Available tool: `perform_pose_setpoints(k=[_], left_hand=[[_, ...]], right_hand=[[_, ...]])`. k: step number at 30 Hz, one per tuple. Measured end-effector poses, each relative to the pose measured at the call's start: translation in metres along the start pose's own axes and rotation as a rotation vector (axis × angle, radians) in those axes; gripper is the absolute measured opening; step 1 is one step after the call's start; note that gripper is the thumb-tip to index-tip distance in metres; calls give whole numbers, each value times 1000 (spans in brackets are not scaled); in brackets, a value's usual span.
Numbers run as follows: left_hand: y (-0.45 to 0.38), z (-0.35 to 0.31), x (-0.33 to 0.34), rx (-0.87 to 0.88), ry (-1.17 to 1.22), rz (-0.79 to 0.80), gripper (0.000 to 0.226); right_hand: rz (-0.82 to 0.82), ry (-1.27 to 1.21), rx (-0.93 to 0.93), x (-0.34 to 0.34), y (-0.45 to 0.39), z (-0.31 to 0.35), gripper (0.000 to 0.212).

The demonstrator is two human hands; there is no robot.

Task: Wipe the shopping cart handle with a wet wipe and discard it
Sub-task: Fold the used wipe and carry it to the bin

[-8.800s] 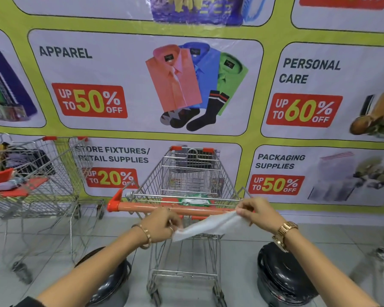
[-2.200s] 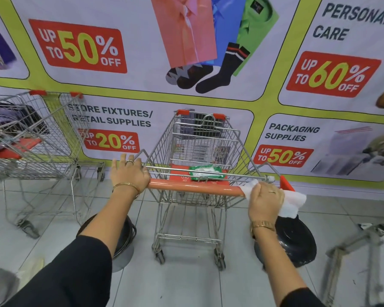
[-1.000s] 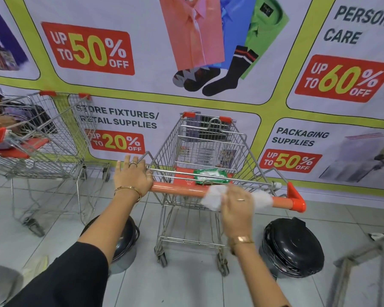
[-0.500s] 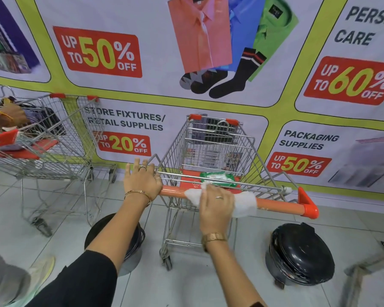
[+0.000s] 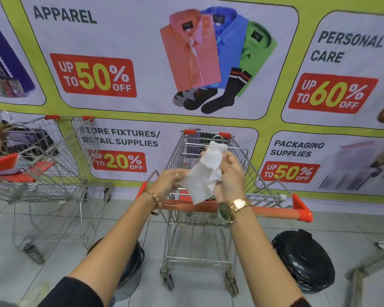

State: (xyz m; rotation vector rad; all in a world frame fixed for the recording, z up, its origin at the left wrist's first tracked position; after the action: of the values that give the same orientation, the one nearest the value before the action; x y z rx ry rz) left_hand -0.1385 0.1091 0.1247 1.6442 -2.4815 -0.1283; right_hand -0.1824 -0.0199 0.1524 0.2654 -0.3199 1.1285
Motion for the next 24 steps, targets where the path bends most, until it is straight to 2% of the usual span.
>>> perform_pose_setpoints(k=[3, 7, 10, 14, 17, 20, 21, 22, 24], left_hand=[[-5, -9, 39, -140, 277, 235, 38], [-20, -20, 79, -189, 354, 373, 33], [-35, -25, 117, -145, 201, 387, 18], [-64, -25, 175, -106, 64, 403, 16], [-77, -29, 229, -98, 10, 420, 20], [-93, -31, 287, -87, -28, 458, 10], [-99, -31, 303, -83, -37, 462, 7], [-108, -29, 328, -84, -45, 465, 7], [-123, -26, 364, -80, -85, 450, 13]], right_hand=[[57, -239, 20, -13, -9, 29, 22], [78, -352, -78, -53, -15, 65, 18], [-16, -353, -127, -106, -20, 81, 32], [-143, -469, -167, -183, -23, 99, 60], [-151, -577, -211, -242, -31, 109, 100], [-254, -541, -196, -308, -40, 114, 110], [-278, -549, -168, -324, -41, 116, 107], [-293, -545, -149, -346, -43, 123, 92], [-399, -525, -56, -382, -45, 125, 30]])
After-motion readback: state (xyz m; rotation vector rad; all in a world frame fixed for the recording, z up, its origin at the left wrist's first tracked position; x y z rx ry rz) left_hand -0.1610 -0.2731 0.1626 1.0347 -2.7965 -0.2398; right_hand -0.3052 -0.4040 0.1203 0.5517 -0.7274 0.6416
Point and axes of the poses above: each hand's wrist, its own y-axis away from the middle knuckle, its own x-axis out of the palm, z = x × y, the point moved 5 cm from there along -y, towards the middle knuckle, and after that the axes turned 8 degrees about y, right-handed, at the moved point
